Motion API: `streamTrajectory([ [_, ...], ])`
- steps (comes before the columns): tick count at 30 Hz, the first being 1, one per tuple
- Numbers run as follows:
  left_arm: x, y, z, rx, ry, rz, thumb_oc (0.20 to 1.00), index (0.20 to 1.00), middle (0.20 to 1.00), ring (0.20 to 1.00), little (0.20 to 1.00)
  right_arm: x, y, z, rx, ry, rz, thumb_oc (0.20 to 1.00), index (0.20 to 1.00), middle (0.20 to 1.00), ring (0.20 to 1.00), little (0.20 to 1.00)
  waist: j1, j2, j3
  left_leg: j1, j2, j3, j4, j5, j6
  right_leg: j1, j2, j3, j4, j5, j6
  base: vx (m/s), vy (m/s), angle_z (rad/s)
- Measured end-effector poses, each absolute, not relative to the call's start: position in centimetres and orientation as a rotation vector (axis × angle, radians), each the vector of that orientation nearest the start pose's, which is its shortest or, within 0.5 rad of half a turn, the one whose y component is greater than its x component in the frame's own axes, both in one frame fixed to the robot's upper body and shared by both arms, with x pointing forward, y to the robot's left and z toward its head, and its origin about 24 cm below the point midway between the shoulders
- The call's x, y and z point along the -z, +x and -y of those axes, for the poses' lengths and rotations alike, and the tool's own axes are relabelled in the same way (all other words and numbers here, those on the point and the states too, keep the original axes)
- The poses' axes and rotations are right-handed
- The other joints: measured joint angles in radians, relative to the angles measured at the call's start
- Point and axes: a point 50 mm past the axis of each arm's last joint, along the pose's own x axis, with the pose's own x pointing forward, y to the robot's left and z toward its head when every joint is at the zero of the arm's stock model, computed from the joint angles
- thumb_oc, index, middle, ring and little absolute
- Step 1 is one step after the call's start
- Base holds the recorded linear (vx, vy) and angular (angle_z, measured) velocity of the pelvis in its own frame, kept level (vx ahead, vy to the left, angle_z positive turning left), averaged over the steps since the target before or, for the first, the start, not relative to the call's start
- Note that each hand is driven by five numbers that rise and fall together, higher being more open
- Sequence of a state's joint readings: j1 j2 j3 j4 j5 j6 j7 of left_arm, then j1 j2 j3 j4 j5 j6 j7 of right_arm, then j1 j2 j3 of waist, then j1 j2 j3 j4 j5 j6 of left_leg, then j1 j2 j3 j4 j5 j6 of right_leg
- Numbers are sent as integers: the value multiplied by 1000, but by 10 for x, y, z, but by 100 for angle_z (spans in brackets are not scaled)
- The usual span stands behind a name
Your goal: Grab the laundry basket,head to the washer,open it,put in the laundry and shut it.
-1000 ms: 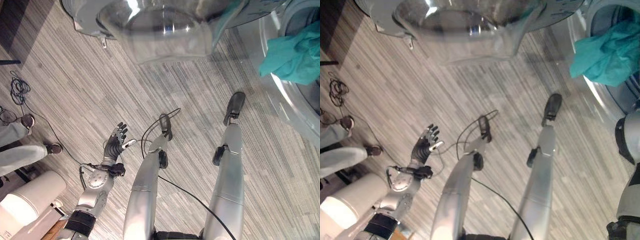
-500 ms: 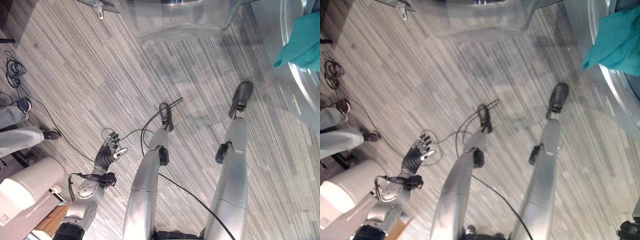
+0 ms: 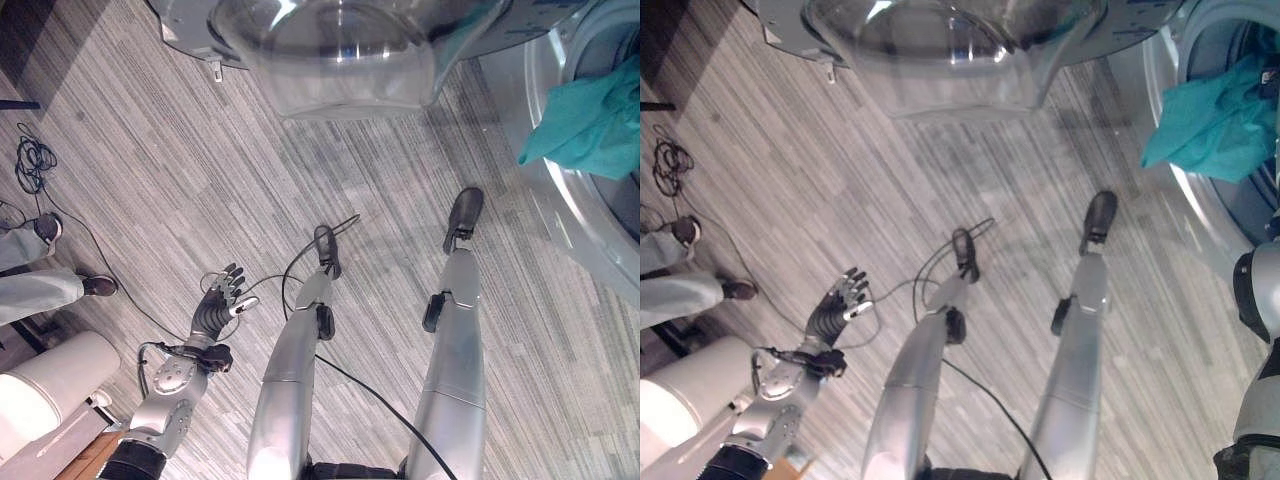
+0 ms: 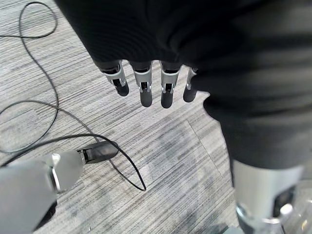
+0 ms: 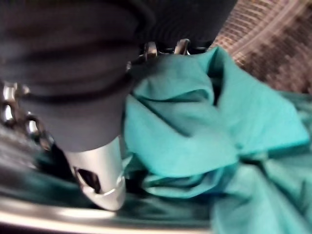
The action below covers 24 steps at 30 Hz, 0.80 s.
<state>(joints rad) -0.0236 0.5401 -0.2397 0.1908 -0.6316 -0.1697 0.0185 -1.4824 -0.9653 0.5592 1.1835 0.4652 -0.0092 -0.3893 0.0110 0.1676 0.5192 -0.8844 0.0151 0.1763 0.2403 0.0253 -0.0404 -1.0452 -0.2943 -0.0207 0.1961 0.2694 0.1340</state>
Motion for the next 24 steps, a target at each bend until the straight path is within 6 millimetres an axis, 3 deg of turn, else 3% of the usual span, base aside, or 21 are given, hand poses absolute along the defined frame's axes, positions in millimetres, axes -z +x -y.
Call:
streamTrajectory([
  [2, -26, 251, -226, 59, -79, -104, 1000, 1000, 1000, 1000, 1000, -360, 350, 343, 810, -412, 471, 1000, 1000, 1000, 1000, 1000, 2, -1, 0, 29, -4, 2, 0, -10, 6, 28, -1, -1, 0, -3, -4, -48, 87, -6],
  [8, -29, 252, -229, 45, -104, -92, 1000, 1000, 1000, 1000, 1000, -332, 335, 348, 845, -341, 565, 1000, 1000, 1000, 1000, 1000, 2, -3, 2, 98, -19, 0, 4, -32, 18, 99, -19, -17, -1, -6, -9, -62, 93, 0],
  [12, -32, 254, -232, 40, -96, -80, 1000, 1000, 1000, 1000, 1000, -311, 333, 336, 771, -470, 572, 1000, 1000, 1000, 1000, 1000, -4, -4, 3, 136, -23, 2, 6, -43, 23, 137, -23, -18, -3, -11, -8, -61, 63, -2],
  [19, -40, 254, -230, 78, -103, -45, 1000, 1000, 1000, 1000, 1000, -251, 321, 321, 615, -622, 525, 1000, 1000, 1000, 1000, 1000, -59, -13, 1, 130, -9, 3, 109, -91, 26, 181, -19, -16, -7, -34, 2, -65, 65, -3],
  [22, -39, 253, -231, 76, -104, -47, 1000, 1000, 1000, 1000, 1000, -226, 320, 321, 638, -536, 474, 1000, 1000, 1000, 1000, 1000, -65, -14, 1, 129, -6, 0, 117, -94, 24, 183, -16, -16, -8, -32, 3, -65, 65, 0],
  [24, -35, 250, -232, 62, -111, -62, 1000, 1000, 1000, 1000, 1000, -190, 321, 308, 595, -489, 395, 1000, 1000, 1000, 1000, 1000, -78, -14, 1, 119, 2, 0, 144, -104, 25, 187, -10, -17, -11, -32, 3, -45, 59, -5],
])
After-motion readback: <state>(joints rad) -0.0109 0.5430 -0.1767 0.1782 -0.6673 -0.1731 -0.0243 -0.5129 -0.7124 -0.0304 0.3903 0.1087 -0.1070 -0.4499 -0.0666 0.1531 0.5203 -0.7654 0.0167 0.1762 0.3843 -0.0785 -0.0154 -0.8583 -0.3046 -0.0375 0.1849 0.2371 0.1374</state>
